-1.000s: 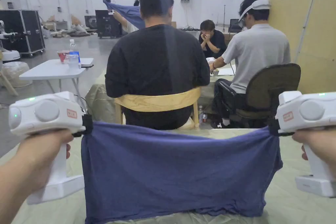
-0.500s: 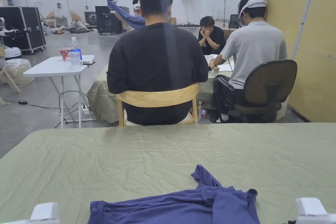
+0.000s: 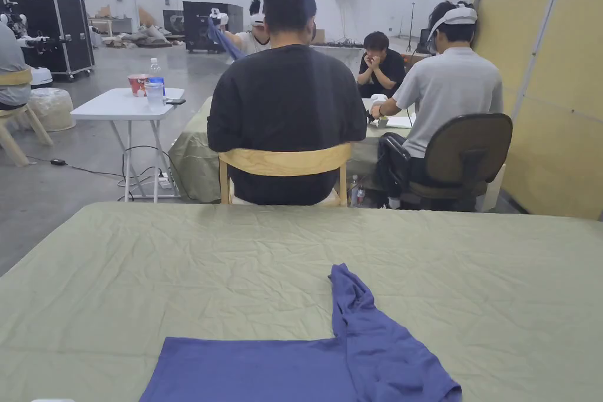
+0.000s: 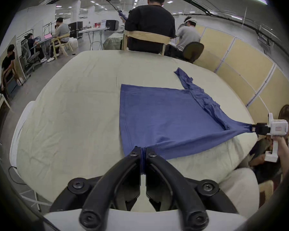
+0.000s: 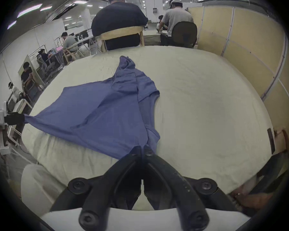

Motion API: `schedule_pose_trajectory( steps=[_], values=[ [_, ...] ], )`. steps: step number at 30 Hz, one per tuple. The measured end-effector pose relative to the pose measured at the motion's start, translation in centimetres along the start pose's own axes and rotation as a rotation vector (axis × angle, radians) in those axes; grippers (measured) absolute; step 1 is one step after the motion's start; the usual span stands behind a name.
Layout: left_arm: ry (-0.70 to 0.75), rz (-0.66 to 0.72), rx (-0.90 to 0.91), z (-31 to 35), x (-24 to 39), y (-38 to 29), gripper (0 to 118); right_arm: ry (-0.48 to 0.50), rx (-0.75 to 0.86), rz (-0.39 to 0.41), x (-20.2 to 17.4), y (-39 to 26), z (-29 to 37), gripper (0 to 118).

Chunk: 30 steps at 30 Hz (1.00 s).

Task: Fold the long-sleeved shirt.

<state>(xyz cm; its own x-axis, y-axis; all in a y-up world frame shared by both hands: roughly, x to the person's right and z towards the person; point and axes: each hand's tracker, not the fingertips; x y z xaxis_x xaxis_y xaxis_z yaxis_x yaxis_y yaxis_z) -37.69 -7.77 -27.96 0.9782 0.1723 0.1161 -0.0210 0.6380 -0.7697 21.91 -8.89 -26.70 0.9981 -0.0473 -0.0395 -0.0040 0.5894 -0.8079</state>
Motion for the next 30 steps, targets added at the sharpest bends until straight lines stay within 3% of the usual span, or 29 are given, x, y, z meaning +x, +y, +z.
schedule_pose_trajectory(
  steps=[6,13,14,15,16,17,20,21,22,23,24,28,29,30],
  values=[
    [-0.009,-0.017,-0.060,0.8,-0.3,-4.6,2,-0.014,-0.062,0.037,-0.7,-4.3,0.9,4],
    [-0.005,0.016,-0.127,-1.2,-1.0,-6.9,3,-0.028,-0.144,0.013,-0.9,-6.6,-1.7,4],
    [-0.008,0.036,-0.135,-1.4,-1.1,-7.0,8,-0.023,-0.153,-0.004,-0.8,-6.7,-1.9,4],
    [-0.008,0.054,-0.135,-1.6,-1.3,-7.1,17,-0.021,-0.155,-0.012,-0.8,-6.8,-2.2,4],
    [-0.016,0.093,-0.130,-1.6,-1.4,-7.1,44,-0.022,-0.154,-0.023,-0.8,-6.9,-2.4,5],
    [-0.024,0.124,-0.136,-1.6,-1.6,-7.1,77,-0.027,-0.155,-0.038,-0.7,-7.0,-2.6,9],
    [-0.011,0.138,-0.131,-1.8,-1.6,-7.1,108,-0.016,-0.152,-0.069,0.0,-7.0,-3.3,23],
    [0.044,0.129,-0.104,-1.3,-1.6,-7.0,118,-0.081,-0.141,-0.063,0.0,-7.1,-3.4,53],
    [0.054,0.111,-0.056,-1.3,-1.5,-6.5,113,-0.130,-0.125,-0.070,-0.1,-7.2,-3.5,104],
    [0.059,0.104,-0.040,-1.3,-1.4,-6.4,112,-0.090,-0.091,-0.091,0.2,-7.4,-3.1,118],
    [0.050,0.103,-0.046,-1.1,-1.4,-6.1,112,-0.102,-0.064,-0.048,0.3,-6.5,-3.4,116],
    [0.033,0.095,-0.059,-1.4,-0.7,-5.2,110,-0.116,-0.052,-0.073,0.2,-5.5,-3.1,113],
    [0.022,0.089,-0.071,-1.2,-0.3,-4.7,102,-0.126,-0.031,-0.072,0.1,-5.2,-3.0,113],
    [0.014,0.082,-0.073,-0.8,0.1,-4.3,75,-0.132,-0.011,-0.071,-0.1,-4.8,-3.0,112]
  ],
)
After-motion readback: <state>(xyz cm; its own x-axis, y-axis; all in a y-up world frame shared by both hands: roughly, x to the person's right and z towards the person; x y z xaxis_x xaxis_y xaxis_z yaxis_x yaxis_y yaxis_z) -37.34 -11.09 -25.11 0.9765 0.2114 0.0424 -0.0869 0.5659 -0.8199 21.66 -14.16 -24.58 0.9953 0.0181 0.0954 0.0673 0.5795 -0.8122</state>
